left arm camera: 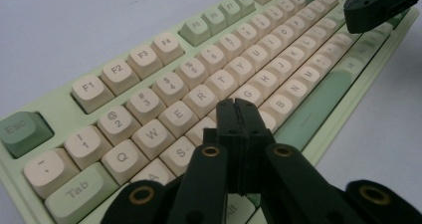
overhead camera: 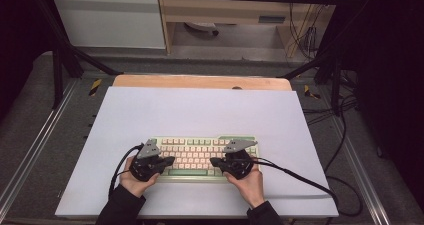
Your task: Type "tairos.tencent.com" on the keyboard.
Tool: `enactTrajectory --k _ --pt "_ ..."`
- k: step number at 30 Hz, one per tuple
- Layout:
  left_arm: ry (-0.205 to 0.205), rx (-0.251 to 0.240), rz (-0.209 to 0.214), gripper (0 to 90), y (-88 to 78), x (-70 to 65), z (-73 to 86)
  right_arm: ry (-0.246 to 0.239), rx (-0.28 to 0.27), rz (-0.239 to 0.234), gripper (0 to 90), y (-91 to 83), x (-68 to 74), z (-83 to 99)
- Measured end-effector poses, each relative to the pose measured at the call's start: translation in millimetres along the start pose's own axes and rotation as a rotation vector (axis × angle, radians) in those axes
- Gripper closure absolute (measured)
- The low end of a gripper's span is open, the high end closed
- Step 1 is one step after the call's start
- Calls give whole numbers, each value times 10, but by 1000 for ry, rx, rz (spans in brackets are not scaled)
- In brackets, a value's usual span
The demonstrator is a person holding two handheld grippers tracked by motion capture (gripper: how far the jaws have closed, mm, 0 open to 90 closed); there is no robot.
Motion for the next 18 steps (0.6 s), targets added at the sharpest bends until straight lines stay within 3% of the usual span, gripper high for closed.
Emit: enactTrajectory --k 18 --pt "13 26 14 900 102 -62 26 3 -2 -4 900 -15 -7 0"
Point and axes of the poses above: each handheld gripper's, and its own axes: y roughly forward along the jaws, z roughly out of its underside, x roughly to its left, the point moved 7 cm from there along y, roughly forward along the jaws, and after that the axes turned 9 degrees about x, right-handed, at the moved point
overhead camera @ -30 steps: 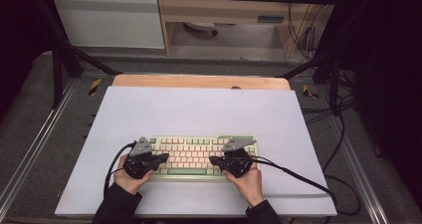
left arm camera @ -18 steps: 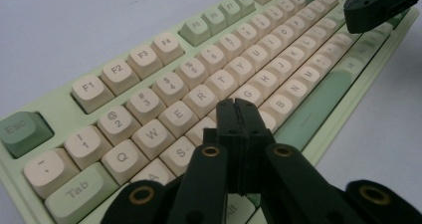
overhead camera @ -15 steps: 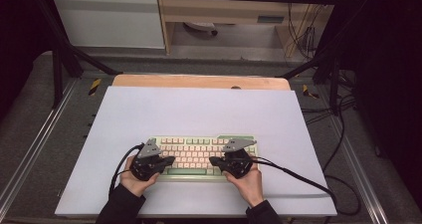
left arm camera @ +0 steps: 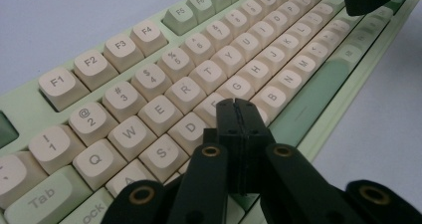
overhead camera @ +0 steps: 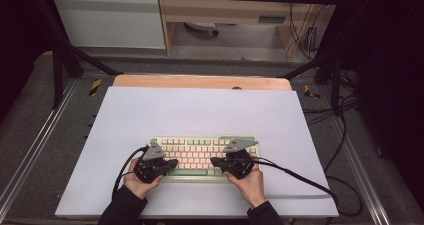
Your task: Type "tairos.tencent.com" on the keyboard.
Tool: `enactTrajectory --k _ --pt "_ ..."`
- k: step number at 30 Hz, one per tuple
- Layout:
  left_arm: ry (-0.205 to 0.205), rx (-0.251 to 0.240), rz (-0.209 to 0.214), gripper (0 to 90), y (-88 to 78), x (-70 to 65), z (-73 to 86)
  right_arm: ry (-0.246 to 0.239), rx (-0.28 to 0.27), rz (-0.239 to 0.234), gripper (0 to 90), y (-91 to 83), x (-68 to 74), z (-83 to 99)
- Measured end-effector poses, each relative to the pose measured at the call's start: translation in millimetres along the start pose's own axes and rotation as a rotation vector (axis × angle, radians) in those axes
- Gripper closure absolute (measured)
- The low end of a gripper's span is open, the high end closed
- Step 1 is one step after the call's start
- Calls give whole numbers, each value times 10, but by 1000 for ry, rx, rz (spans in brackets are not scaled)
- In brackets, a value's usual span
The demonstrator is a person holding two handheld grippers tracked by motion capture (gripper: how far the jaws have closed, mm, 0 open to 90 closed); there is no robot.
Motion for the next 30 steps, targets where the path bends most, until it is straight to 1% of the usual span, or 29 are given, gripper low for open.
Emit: enactTrajectory --k 13,17,19,30 --pt "8 8 -5 900 24 -6 19 -2 0 1 900 -8 1 -1" --pt "10 -5 0 900 -9 -15 2 -3 -7 2 900 -17 -1 -8" --pt "10 -12 -5 900 -38 -4 -8 -3 -7 2 900 -18 -1 -7" --pt "-9 -28 -18 900 -96 67 -31 -3 -7 1 900 -20 -2 -8"
Point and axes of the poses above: each handheld gripper's, and its own axes: y roughly forward along the jaws, z roughly out of its underside, x roughly to its left, the point moved 7 cm from there along y, roughly forward along the jaws, and after that the axes turned 9 degrees about x, right-handed, at the moved point
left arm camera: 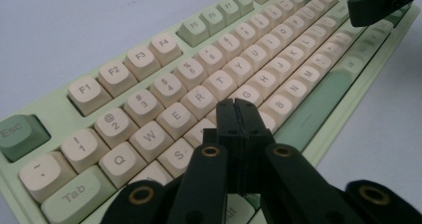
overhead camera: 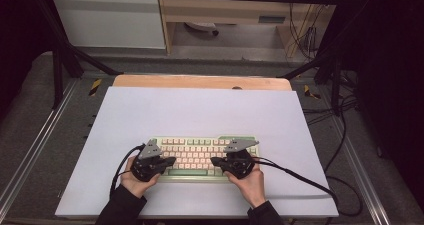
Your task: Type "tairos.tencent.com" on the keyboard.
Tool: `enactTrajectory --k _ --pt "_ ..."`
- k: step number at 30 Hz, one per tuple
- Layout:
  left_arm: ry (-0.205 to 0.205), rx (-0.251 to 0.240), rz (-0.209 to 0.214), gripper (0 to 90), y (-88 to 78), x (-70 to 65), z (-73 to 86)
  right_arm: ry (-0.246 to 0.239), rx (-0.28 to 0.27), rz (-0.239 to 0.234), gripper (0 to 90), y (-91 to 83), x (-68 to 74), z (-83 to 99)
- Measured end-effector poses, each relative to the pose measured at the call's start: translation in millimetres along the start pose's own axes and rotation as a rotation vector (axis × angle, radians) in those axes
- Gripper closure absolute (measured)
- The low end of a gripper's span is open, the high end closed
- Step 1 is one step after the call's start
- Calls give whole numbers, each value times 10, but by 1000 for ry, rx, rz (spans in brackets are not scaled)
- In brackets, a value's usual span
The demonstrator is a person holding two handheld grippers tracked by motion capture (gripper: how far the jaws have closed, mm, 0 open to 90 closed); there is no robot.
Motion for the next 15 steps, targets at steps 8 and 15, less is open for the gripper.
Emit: enactTrajectory --k 8,15 --pt "-13 -6 -17 900 -15 70 -33 -1 5 0 900 14 -4 6" --pt "-18 -9 -28 900 -1 105 -67 1 5 3 900 11 -7 5"
Point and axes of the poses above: each handheld gripper's, and its own axes: y roughly forward along the jaws, z roughly out of its underside, x roughly to its left, the point moved 7 cm from there along y, roughly forward along the jaws, and after that the axes turned 9 degrees about x, right-handed, at the moved point
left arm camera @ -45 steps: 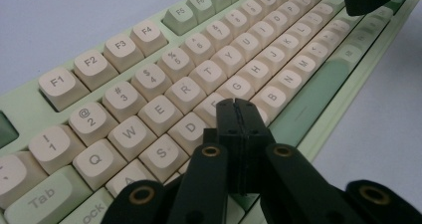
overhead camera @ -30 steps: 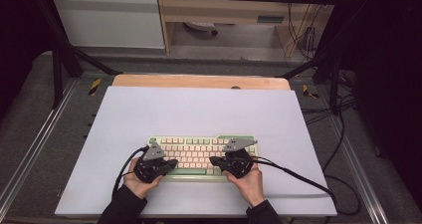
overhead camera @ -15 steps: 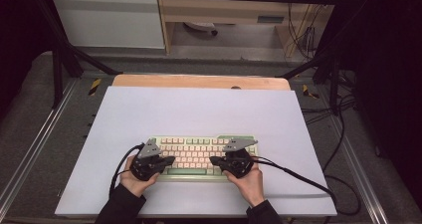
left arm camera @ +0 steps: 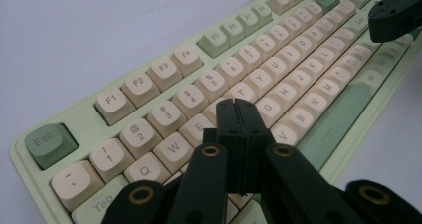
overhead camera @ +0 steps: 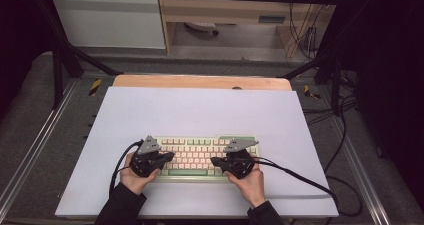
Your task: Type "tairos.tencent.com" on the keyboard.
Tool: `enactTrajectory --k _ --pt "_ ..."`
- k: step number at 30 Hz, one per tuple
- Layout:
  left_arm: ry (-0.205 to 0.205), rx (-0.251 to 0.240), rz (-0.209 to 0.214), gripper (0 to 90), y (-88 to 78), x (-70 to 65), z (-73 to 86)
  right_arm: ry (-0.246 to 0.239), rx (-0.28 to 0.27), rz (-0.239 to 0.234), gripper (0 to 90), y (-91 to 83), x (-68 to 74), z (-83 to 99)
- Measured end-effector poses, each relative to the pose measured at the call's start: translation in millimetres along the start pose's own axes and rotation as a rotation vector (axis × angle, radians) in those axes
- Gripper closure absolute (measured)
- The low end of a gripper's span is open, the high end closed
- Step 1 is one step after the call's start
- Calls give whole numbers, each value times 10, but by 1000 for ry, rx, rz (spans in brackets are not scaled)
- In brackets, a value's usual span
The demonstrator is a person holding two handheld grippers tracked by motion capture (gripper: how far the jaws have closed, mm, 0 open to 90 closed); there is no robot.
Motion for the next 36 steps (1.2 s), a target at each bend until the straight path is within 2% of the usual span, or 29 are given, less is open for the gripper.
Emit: enactTrajectory --k 23,36 --pt "-22 17 -48 900 140 89 -15 -1 -1 -2 900 1 1 -2" --pt "-22 19 -54 900 162 104 -3 1 1 -4 900 6 3 0"
Point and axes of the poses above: each handheld gripper's, and its own axes: y roughly forward along the jaws, z roughly out of its underside, x roughly to its left, the point moved 7 cm from there along y, roughly forward along the jaws, and after that the axes turned 9 degrees about x, right-handed, at the moved point
